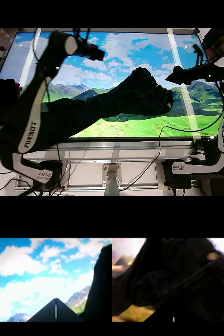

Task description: Fold the clothes and pants, and hang the long-sleeved shirts on hangers.

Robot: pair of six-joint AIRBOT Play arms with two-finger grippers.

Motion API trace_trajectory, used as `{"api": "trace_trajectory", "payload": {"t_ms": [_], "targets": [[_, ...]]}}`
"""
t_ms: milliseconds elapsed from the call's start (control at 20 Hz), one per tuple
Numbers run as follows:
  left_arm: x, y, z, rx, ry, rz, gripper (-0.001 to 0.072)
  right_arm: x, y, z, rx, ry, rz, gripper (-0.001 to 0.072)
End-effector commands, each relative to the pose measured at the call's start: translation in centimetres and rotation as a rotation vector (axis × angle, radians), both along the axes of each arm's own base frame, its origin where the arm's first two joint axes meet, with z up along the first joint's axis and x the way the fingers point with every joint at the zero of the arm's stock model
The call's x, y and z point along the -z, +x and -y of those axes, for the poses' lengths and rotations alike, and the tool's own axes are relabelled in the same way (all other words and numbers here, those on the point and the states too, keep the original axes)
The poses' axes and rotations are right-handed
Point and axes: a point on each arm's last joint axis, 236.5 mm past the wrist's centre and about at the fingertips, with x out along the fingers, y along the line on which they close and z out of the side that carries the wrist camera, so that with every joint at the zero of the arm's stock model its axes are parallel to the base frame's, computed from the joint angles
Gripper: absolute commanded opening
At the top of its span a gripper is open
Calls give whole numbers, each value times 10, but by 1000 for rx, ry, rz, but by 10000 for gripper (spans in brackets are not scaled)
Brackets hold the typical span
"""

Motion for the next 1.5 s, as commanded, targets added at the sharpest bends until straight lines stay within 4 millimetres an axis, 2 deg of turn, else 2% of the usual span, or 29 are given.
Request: {"api": "trace_trajectory", "payload": {"t_ms": [0,200,350,500,750,950,1050,1200,1250,1300,1350,1450], "targets": [[26,-51,-78,-29,66,-228,9,-4,-6,-42,-120,243,-33,29],[56,-99,-162,-168,56,-381,8,8,-6,-43,-123,259,-67,29],[81,-141,-195,-223,-52,-492,9,6,-5,-44,-125,269,-60,29],[111,-183,-241,-364,-80,-583,9,5,-5,-45,-125,274,-59,29],[151,-251,-301,-595,-122,-706,9,5,-5,-45,-125,275,-59,29],[162,-289,-338,-766,-190,-764,10,5,-5,-45,-125,275,-59,30],[164,-306,-364,-900,-219,-771,9,5,-5,-45,-123,273,-57,30],[168,-350,-403,-1070,-187,-827,22,5,-3,-44,-116,270,-52,31],[170,-355,-413,-1114,-197,-811,124,5,-2,-44,-115,269,-51,31],[172,-358,-420,-1132,-196,-801,362,5,-3,-44,-117,270,-53,31],[174,-360,-425,-1131,-191,-794,475,5,-3,-44,-118,271,-54,31],[178,-369,-434,-1083,-118,-811,475,5,-3,-44,-118,271,-54,31]]}}
